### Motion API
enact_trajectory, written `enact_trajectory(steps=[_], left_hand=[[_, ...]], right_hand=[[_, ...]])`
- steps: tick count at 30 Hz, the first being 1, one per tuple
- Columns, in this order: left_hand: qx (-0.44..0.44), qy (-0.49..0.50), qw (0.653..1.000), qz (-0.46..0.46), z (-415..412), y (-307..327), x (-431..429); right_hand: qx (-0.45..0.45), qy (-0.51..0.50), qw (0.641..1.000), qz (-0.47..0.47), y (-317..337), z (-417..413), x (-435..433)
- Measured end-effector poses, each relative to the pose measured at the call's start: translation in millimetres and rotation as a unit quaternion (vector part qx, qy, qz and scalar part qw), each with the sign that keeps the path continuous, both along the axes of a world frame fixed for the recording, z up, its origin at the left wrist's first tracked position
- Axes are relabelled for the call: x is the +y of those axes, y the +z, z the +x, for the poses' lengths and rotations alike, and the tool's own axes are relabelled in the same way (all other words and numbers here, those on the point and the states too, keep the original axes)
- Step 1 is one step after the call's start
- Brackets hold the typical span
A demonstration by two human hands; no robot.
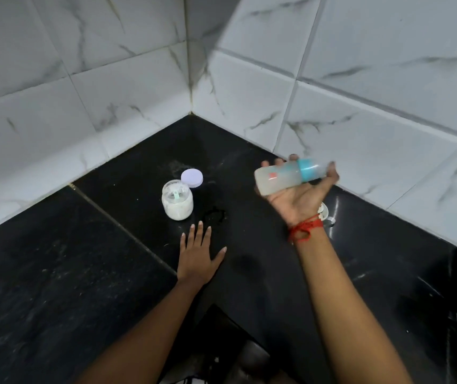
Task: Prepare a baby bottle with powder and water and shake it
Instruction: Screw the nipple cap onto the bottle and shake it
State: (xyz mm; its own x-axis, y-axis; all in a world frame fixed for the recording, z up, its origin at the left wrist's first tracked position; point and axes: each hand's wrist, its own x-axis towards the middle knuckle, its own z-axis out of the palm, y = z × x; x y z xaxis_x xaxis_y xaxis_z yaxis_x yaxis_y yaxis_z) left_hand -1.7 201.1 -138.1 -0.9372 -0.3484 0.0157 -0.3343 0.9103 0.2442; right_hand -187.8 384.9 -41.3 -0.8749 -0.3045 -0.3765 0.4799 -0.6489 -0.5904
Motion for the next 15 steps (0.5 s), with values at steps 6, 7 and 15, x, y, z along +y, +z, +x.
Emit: enact_trajectory(steps=[6, 7, 15], left_hand=[[0.006, 0.0, 1.0, 0.007, -0.7, -0.3, -0.4], [0.004, 0.0, 1.0, 0.008, -0.4, -1.6, 0.2], [0.006, -0.001, 1.0, 0.012, 3.2, -0.6, -1.2]], right_hand=[[0.077, 0.027, 0.996, 0.019, 91.1, 67.6, 0.5], [0.125, 0.053, 0.988, 0.075, 122.2, 78.0, -12.4], [0.305, 0.012, 0.91, 0.28, 147.8, 96.0, -15.6]])
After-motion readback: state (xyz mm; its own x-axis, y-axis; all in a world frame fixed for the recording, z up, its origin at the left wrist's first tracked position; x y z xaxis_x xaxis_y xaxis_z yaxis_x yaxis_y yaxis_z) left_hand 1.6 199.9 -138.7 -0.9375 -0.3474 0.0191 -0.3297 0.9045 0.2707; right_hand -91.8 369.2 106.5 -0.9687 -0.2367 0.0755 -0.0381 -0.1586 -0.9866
